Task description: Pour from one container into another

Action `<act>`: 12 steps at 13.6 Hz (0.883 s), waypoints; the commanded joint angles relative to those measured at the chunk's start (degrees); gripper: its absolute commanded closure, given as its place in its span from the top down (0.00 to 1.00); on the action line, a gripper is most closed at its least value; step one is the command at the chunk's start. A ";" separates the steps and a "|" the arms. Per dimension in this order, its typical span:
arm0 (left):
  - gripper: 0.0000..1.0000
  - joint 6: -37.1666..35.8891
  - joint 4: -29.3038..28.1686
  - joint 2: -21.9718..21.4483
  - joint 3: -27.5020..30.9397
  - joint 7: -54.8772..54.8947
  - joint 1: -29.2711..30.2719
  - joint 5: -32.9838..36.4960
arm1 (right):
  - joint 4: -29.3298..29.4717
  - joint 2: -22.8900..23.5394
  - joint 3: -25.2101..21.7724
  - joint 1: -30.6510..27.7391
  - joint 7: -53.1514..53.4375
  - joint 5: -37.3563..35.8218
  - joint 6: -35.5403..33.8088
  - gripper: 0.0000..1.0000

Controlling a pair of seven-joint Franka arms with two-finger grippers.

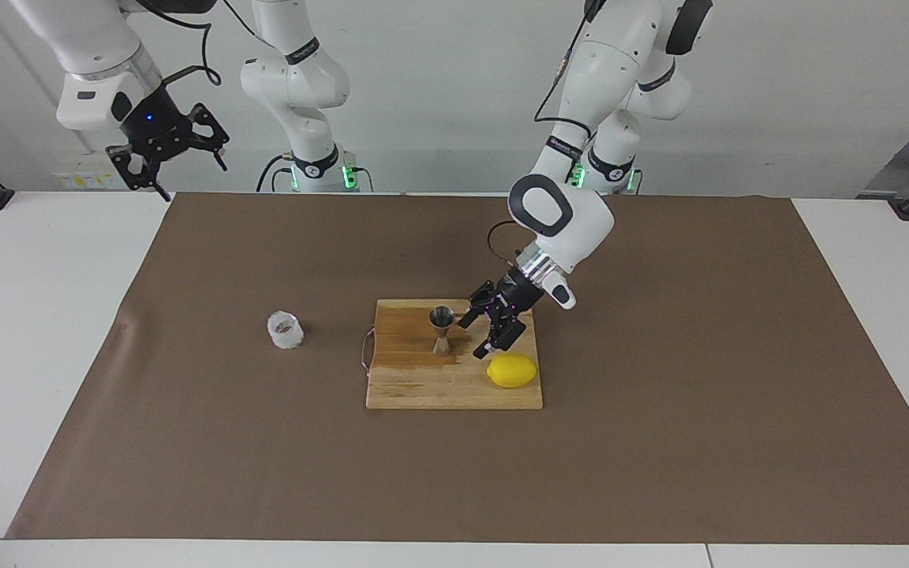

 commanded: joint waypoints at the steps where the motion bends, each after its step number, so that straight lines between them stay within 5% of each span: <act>1: 1.00 0.48 -3.31 -3.29 0.14 0.29 1.39 6.67 | -6.59 -1.43 0.22 -5.75 -14.07 5.49 4.53 1.00; 4: 1.00 0.39 -3.32 -3.73 0.40 0.38 2.18 18.96 | -9.77 0.57 0.13 -7.34 -28.49 10.93 9.30 1.00; 8: 1.00 -2.50 -3.05 -4.61 3.73 3.43 2.54 37.69 | -10.30 13.48 0.13 -13.14 -50.72 22.19 9.73 1.00; 12: 1.00 -13.73 -1.39 -6.02 10.85 7.84 2.62 55.44 | -10.74 21.85 0.30 -11.58 -65.25 31.16 15.35 1.00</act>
